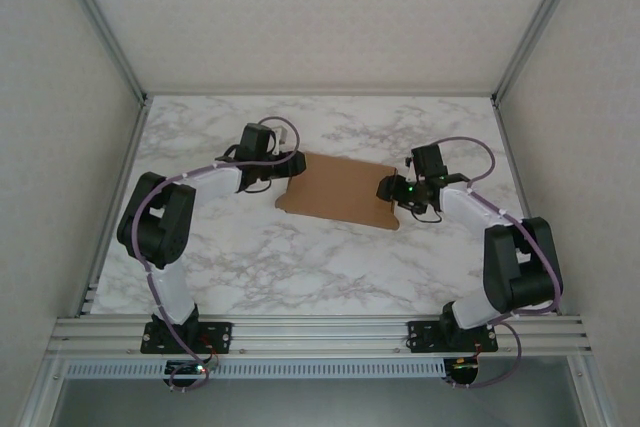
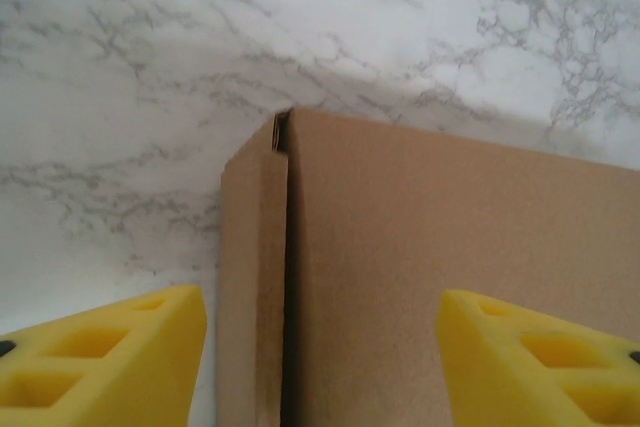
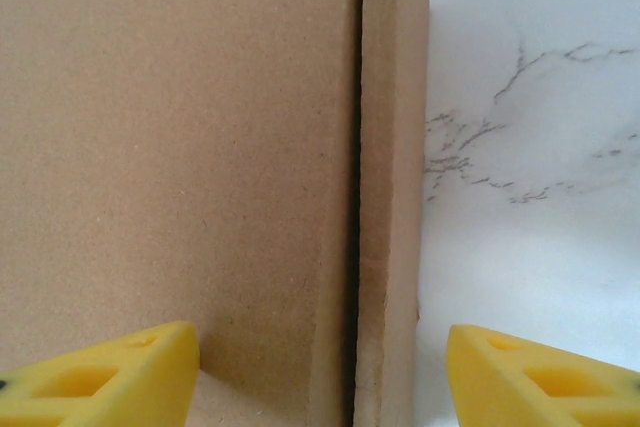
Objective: Fold the paper box
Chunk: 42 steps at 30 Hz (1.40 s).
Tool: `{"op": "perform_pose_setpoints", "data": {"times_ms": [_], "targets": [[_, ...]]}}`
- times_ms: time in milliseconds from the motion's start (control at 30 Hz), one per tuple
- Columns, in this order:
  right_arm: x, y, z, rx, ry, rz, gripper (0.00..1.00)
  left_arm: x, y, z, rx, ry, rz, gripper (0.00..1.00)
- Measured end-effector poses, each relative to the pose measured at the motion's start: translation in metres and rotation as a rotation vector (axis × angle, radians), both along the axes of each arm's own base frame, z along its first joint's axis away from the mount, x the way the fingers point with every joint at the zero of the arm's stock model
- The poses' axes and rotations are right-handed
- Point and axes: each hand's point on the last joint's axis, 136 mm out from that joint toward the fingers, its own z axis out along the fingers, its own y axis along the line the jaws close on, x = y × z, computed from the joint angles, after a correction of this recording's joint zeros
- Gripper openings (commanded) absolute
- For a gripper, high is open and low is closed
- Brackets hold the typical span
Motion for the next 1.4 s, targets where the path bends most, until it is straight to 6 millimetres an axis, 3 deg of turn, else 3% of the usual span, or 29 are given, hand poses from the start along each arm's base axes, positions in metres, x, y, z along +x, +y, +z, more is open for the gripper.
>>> {"op": "perform_pose_setpoints", "data": {"times_ms": [200, 500, 633, 933, 1200, 1267, 1400], "targets": [[0.001, 0.000, -0.007, 0.013, -0.005, -0.009, 0.53, -0.014, 0.000, -0.023, -0.021, 0.068, -0.001, 0.56], [0.007, 0.006, -0.017, 0.070, -0.005, -0.021, 0.34, -0.014, -0.002, -0.026, -0.068, 0.066, 0.004, 0.49], [0.011, 0.006, -0.017, 0.084, -0.021, -0.027, 0.31, -0.010, -0.002, -0.026, -0.080, 0.054, 0.011, 0.45], [0.012, 0.006, -0.017, 0.091, -0.038, -0.029, 0.29, -0.011, -0.001, -0.025, -0.097, 0.045, 0.016, 0.42], [0.012, 0.008, -0.016, 0.137, -0.044, -0.032, 0.30, -0.016, 0.002, -0.025, -0.102, 0.056, 0.020, 0.29], [0.010, 0.009, -0.016, 0.157, -0.045, -0.034, 0.32, -0.015, 0.005, -0.026, -0.104, 0.058, 0.025, 0.27], [-0.011, 0.012, -0.012, 0.189, -0.012, -0.024, 0.51, -0.014, 0.009, -0.026, -0.109, 0.062, 0.029, 0.26]]}}
